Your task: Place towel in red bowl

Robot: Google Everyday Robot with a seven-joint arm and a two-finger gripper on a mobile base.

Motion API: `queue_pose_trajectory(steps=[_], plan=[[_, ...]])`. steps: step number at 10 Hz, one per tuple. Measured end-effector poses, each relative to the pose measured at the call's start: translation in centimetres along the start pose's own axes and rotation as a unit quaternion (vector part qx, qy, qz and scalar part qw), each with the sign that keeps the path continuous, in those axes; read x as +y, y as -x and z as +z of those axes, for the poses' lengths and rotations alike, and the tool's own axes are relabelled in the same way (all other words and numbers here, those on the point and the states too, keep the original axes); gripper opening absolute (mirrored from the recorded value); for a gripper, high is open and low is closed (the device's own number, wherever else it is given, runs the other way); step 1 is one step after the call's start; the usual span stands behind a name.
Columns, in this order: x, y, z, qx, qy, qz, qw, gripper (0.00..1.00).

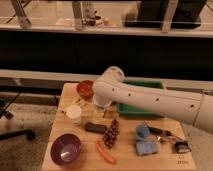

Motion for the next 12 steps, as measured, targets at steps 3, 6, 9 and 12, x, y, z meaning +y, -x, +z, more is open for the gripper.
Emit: queue_pose_trajectory(steps=[3,6,9,12], plan=[[-1.1,0.5,1.1,0.004,0.003,0.005,1.0000,0.80],[-4.4,-0.2,3.5,0.007,0.013,0.021,0.9997,0.80],[-5.4,-0.4,4.4,0.000,0.014,0.026,0.9996,0.80],[-6.2,0.1,5.5,-0.006,0.017,0.029,0.9994,0.80]])
